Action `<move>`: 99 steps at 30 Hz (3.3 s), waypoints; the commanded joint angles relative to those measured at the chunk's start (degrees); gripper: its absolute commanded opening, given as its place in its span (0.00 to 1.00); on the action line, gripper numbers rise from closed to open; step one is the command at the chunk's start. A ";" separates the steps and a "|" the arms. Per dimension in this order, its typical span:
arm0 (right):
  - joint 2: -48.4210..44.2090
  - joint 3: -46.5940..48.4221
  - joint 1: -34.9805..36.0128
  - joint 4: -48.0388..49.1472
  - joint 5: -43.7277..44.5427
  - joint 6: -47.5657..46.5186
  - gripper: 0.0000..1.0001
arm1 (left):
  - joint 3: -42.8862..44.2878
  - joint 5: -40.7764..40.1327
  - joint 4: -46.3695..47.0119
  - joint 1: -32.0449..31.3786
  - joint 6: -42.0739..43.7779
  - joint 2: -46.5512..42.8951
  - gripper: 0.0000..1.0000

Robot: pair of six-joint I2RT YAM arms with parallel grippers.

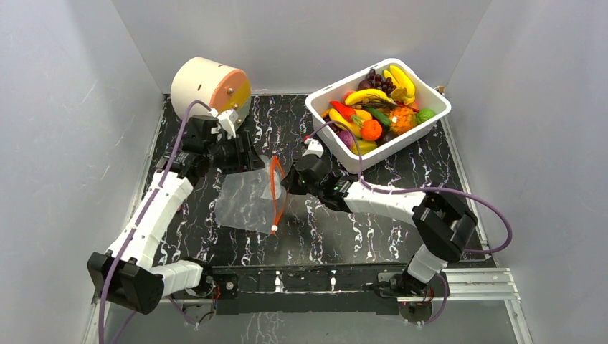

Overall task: Place the food in the zip-top bag and seal the zipper
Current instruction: Open the zipper of the food storage bag, then pick up the fake vegetable from the bin.

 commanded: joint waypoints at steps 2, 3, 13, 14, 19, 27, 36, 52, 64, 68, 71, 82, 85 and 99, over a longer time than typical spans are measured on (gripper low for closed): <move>-3.52 1.57 -0.19 3.32 1.21 2.33 0.00 | -1.85 -3.16 0.66 -4.16 -3.25 -0.50 0.62; -3.62 1.57 -0.19 3.54 1.32 2.34 0.00 | -2.35 -4.22 0.74 -4.78 -3.69 -0.35 0.62; -3.55 1.19 -0.20 3.97 1.08 4.40 0.00 | -3.34 -9.70 1.49 -10.40 -3.83 2.24 0.66; -3.51 1.25 -0.19 4.05 1.03 4.45 0.00 | -3.12 -10.76 1.21 -11.33 -3.68 2.87 0.66; -3.40 1.22 -0.20 4.06 1.04 4.68 0.00 | -1.04 -18.62 -1.63 -16.70 -3.15 6.27 0.65; -3.44 0.44 -0.22 3.88 1.82 4.69 0.00 | 1.58 -27.59 -5.54 -18.99 -2.47 7.01 0.41; -2.35 -0.42 -0.29 1.78 5.46 3.21 0.00 | 0.85 -30.05 -4.69 -19.02 -1.63 3.70 0.02; -7.17 2.13 -0.50 0.83 0.12 -8.73 0.33 | -11.59 -22.67 11.49 -18.93 2.90 -5.38 0.00; -9.16 15.12 -4.31 -13.43 6.15 -24.67 0.67 | -17.95 -18.47 16.05 -18.93 6.15 -7.14 0.00; -7.62 19.08 -9.03 -18.00 8.56 -29.11 0.79 | -18.06 -18.37 15.19 -18.93 6.95 -7.16 0.00; -6.03 21.65 -12.43 -20.41 11.11 -32.20 0.86 | -18.13 -18.14 14.58 -18.93 7.20 -7.67 0.00; 0.57 26.09 -23.55 -21.97 19.33 -43.02 0.58 | -19.84 -19.42 14.23 -18.93 7.82 -10.53 0.00; 2.10 26.19 -25.00 -20.09 19.24 -46.04 0.57 | -19.94 -18.97 14.45 -18.93 7.88 -10.24 0.00; 12.09 30.59 -28.07 -13.53 14.55 -57.47 0.62 | -20.39 -17.90 14.95 -18.95 8.26 -10.15 0.00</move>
